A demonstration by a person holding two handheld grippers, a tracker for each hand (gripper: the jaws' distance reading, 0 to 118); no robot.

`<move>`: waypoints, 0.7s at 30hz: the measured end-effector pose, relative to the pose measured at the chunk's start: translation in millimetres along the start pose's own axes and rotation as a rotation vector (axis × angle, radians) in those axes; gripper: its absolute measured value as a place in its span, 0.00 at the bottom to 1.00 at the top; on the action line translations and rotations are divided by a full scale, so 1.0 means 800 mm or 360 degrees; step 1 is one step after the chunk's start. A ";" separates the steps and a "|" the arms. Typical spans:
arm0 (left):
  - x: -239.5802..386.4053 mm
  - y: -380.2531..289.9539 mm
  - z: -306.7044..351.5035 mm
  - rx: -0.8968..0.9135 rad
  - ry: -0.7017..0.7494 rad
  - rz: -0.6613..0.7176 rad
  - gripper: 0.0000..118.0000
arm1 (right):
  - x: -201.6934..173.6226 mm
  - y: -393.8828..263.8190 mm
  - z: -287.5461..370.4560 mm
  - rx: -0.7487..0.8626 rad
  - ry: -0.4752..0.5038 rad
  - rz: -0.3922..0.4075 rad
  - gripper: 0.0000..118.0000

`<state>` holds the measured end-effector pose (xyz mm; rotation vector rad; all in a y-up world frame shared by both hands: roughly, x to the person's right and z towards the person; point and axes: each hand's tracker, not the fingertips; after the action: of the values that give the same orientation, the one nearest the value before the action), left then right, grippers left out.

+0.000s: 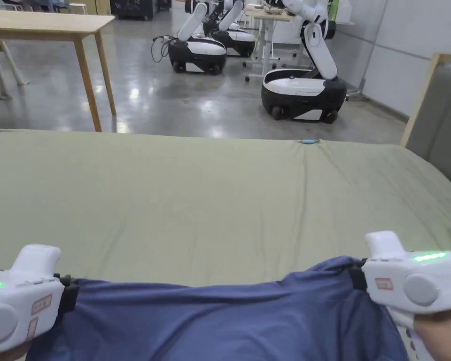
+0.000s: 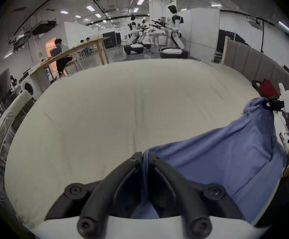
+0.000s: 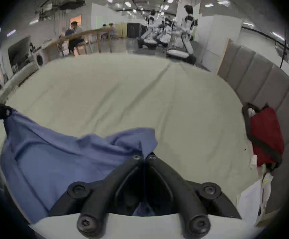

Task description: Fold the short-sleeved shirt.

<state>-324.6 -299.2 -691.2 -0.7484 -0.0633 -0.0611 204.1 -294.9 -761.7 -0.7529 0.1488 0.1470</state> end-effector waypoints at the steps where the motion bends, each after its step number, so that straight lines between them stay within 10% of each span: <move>1: -0.002 0.003 0.020 0.0053 -0.0031 0.0020 0.05 | 0.003 0.001 0.028 0.0072 0.0012 -0.0011 0.02; 11: -0.011 -0.076 0.205 0.0276 -0.0116 0.0084 0.05 | 0.003 -0.120 0.253 0.0397 0.0139 -0.0070 0.02; 21: -0.026 -0.234 0.178 -0.0160 -0.0067 0.0159 0.05 | -0.013 -0.276 0.199 0.0014 0.0107 -0.0193 0.02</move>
<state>-364.8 -338.4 -461.6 -0.8526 -0.0628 0.0471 248.0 -345.1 -497.4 -0.7565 0.1671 0.0057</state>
